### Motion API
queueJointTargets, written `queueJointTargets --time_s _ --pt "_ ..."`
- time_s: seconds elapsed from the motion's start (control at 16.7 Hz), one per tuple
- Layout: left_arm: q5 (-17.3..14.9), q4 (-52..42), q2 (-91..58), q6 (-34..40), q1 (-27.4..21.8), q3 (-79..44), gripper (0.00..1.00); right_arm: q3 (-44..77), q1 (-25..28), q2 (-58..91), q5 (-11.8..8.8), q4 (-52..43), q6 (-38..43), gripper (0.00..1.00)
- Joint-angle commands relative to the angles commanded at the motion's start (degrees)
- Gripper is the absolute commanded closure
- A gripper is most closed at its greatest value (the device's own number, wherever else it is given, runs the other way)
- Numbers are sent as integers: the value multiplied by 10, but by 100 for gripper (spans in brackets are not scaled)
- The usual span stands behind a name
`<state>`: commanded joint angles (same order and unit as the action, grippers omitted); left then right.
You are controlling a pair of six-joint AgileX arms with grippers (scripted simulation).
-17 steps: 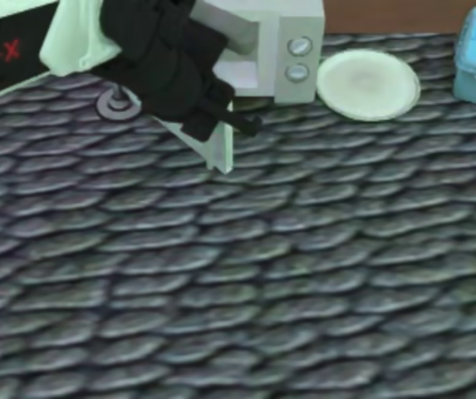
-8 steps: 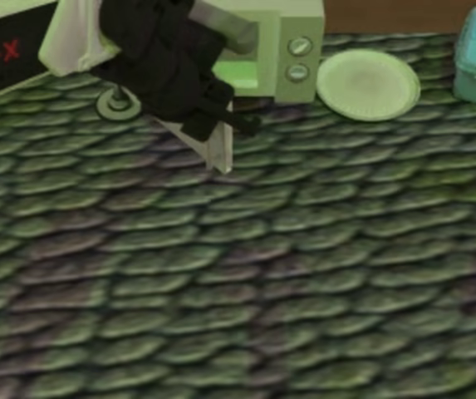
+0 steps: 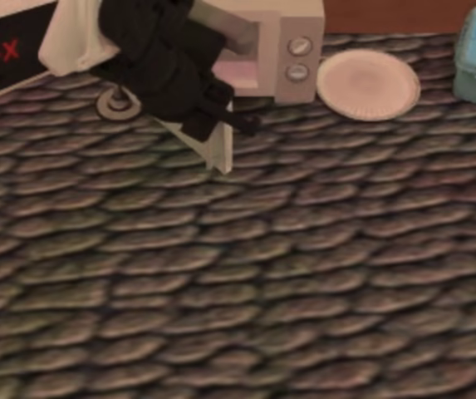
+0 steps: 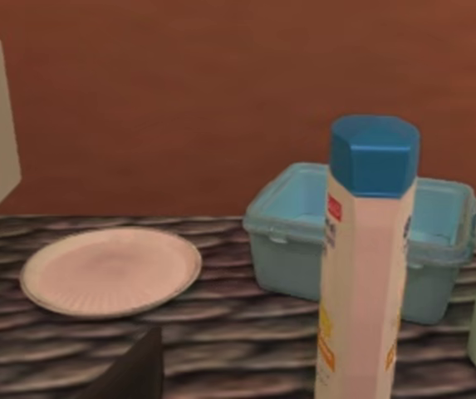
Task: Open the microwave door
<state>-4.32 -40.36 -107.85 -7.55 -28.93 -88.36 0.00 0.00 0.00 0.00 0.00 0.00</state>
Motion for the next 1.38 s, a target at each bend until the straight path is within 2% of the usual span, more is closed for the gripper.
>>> queueJointTargets --time_s 0.18,0.6,1.38 --pt "-7 0 1 -7 0 6 100 0 0 0 0 0 0 0" --pt "-52 -3 33 -93 33 41 100 0 0 0 0 0 0 0" --pt "-53 -3 33 -94 34 42 100 0 0 0 0 0 0 0"
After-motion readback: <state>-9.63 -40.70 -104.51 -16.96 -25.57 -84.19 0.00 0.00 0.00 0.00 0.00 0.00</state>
